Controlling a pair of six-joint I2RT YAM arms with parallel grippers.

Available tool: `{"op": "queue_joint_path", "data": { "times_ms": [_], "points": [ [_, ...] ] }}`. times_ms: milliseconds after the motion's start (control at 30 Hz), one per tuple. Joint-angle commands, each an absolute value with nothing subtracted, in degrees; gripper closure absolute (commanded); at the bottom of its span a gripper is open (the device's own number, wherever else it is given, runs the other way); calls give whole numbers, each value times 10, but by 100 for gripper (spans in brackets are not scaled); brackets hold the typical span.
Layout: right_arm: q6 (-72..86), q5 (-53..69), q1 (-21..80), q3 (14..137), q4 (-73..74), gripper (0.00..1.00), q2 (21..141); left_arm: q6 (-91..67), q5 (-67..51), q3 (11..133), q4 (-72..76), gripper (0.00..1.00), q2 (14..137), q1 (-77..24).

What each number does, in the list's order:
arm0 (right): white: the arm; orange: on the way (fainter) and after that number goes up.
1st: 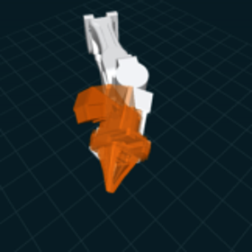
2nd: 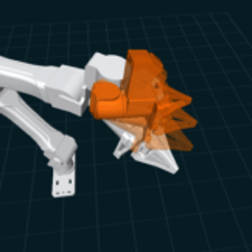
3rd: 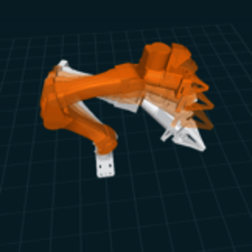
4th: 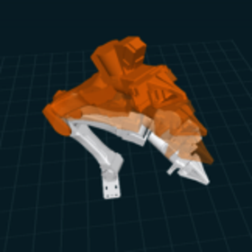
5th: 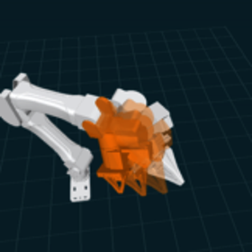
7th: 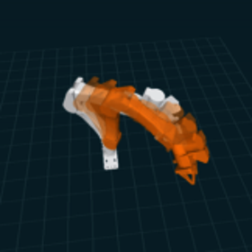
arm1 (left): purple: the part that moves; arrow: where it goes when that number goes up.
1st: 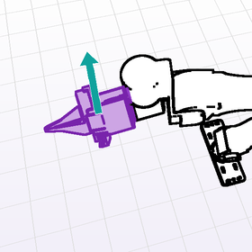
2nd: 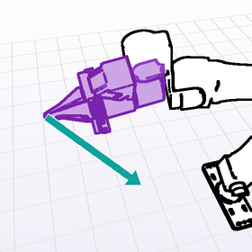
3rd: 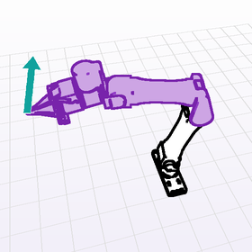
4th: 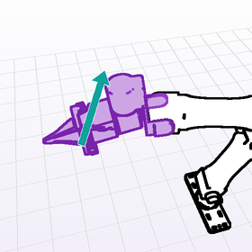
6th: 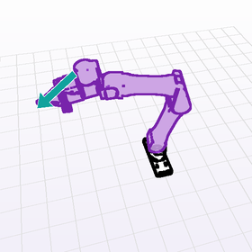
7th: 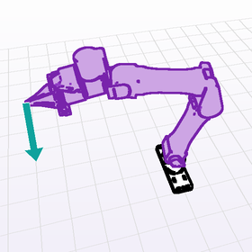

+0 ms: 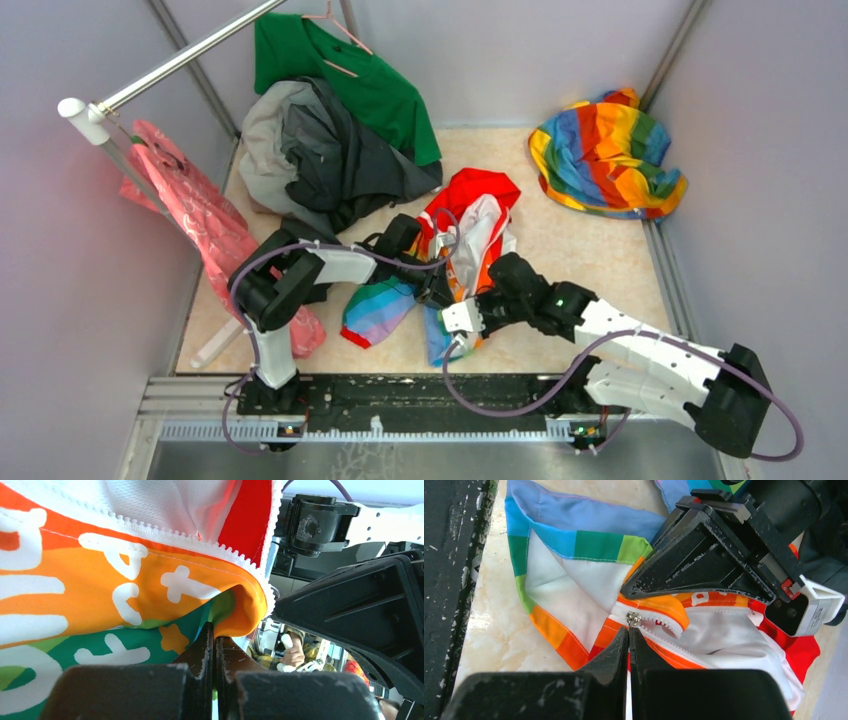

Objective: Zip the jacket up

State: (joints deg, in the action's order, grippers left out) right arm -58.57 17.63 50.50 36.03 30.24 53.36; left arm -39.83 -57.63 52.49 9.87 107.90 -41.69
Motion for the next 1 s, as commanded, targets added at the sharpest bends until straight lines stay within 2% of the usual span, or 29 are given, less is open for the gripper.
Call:
{"op": "queue_joint_path", "data": {
  "times_ms": [0, 133, 367, 567, 700, 733, 833, 900, 967],
  "points": [
    [-579, 140, 526, 360, 251, 100, 527, -394, -572, 538, 83, 100, 1087, -417],
    [-549, 11, 522, 351, 177, 100, 528, -386, -572, 548, 64, 100, 1090, -419],
    [-535, -26, 476, 354, 157, 100, 509, -374, -563, 545, 43, 100, 1099, -419],
    [-527, 25, 474, 342, 165, 100, 506, -374, -549, 544, 40, 100, 1086, -419],
    [-512, 185, 439, 373, 247, 100, 512, -378, -547, 543, 44, 100, 1071, -419],
    [-507, 215, 429, 379, 257, 97, 517, -377, -547, 543, 45, 100, 1070, -419],
    [-499, 275, 393, 378, 269, 62, 533, -372, -552, 542, 48, 100, 1070, -420],
    [-503, 329, 354, 388, 287, 52, 552, -361, -553, 543, 43, 100, 1069, -422],
    [-526, 401, 306, 411, 330, 48, 580, -345, -547, 546, 30, 100, 1066, -424]
  ]
}}
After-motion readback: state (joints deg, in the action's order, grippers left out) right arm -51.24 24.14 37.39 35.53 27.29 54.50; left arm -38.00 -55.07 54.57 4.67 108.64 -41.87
